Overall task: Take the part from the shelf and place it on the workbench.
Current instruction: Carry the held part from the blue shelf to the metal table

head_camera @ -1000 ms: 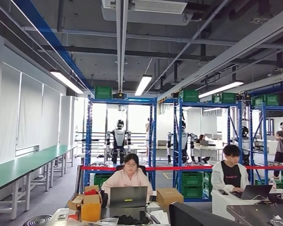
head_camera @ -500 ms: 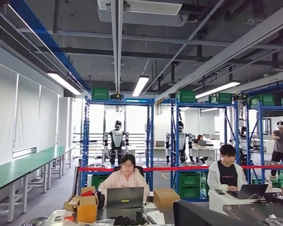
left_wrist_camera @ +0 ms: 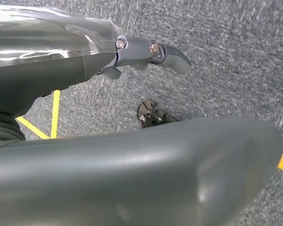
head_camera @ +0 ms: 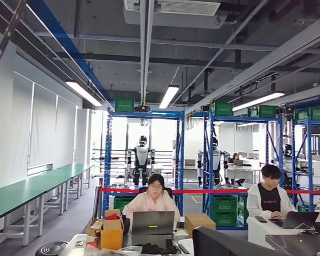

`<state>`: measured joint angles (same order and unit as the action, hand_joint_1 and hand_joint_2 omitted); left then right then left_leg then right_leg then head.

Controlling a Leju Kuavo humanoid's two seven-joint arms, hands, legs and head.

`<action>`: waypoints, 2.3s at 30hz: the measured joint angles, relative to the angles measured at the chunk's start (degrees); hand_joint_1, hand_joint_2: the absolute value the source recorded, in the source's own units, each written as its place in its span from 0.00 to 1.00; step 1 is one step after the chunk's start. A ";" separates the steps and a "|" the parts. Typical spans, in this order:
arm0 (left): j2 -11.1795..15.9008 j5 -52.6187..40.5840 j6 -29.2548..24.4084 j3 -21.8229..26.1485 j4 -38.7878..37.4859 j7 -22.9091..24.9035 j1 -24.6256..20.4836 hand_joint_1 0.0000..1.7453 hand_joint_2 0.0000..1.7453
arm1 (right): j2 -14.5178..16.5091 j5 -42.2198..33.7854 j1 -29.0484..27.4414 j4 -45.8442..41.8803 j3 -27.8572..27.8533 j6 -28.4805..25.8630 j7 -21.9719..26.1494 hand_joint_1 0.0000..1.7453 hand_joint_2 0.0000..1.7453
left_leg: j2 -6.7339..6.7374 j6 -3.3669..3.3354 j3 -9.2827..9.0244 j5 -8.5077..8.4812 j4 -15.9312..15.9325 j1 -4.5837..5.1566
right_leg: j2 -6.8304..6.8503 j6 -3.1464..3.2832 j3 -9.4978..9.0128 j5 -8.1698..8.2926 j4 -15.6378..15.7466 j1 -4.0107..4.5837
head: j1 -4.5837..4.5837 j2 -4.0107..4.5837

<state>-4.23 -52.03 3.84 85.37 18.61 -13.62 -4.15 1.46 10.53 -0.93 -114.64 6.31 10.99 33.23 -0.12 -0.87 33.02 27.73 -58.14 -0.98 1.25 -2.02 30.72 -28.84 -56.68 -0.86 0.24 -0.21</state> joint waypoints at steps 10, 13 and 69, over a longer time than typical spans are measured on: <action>-0.26 0.27 0.19 0.01 -0.31 0.03 -0.17 0.00 1.00 | -0.02 -0.08 0.35 0.07 -0.21 0.36 -0.16 1.00 1.00 | -0.64 -1.40 -0.22 -0.13 0.16 0.89 | -1.12 0.94 3.59 -2.06 -7.68 0.62 | 0.00 0.01; -0.49 0.31 0.30 0.02 -0.50 0.09 -0.32 0.00 1.00 | -0.02 -0.08 0.60 0.01 -0.21 0.37 -0.17 1.00 1.00 | -0.85 -1.05 0.13 -0.26 0.12 0.91 | -1.55 2.08 0.73 0.21 -0.61 1.24 | 0.00 0.00; -0.34 0.21 0.52 0.02 -0.82 -0.34 0.10 0.00 1.00 | -0.02 -0.37 -0.25 -0.52 -0.30 0.29 -0.19 1.00 1.00 | -0.38 -1.98 -1.54 2.50 -0.75 0.61 | -1.26 0.09 8.48 -6.02 -16.22 0.48 | -0.02 -0.01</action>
<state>-4.57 -51.82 4.37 85.39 17.79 -13.97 -4.06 1.44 10.16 -1.18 -115.16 6.01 11.28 33.04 -0.50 -2.84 31.48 30.24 -58.89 -0.37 -0.01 -1.93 39.20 -34.86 -72.90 -0.38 0.22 -0.22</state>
